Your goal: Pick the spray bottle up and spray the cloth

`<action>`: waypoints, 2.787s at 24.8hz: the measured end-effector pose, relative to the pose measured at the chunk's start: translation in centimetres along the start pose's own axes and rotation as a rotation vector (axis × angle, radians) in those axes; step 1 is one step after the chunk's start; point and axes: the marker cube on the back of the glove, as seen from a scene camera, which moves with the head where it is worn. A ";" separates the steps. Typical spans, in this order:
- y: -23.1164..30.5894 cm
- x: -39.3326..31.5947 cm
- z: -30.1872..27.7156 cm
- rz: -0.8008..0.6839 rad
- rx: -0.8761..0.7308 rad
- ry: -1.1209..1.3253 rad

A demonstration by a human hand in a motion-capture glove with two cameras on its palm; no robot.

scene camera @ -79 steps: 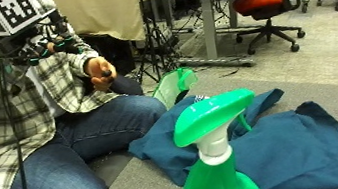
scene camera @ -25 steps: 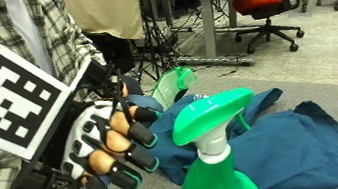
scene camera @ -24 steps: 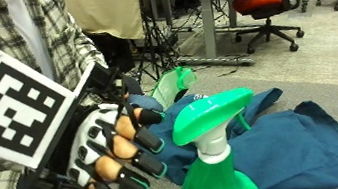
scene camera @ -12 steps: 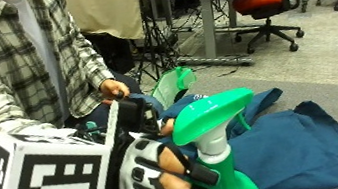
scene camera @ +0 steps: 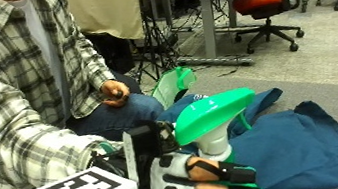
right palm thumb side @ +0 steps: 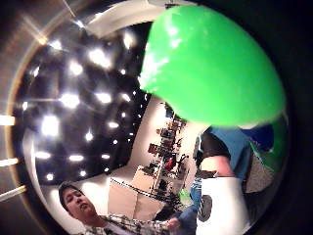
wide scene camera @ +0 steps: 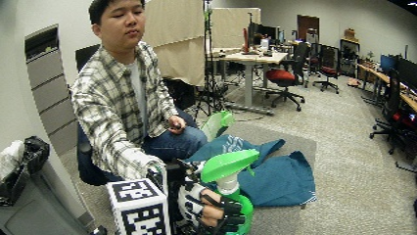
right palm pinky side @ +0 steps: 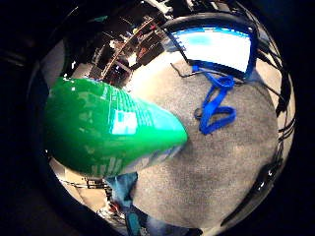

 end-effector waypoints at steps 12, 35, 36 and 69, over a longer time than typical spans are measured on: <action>-1.7 -0.3 -0.2 -0.074 0.046 -0.111; -3.4 -0.8 1.2 -0.001 0.044 -0.123; -3.1 -1.0 1.2 -0.005 0.068 -0.114; -2.6 -2.1 1.4 -0.046 0.045 -0.050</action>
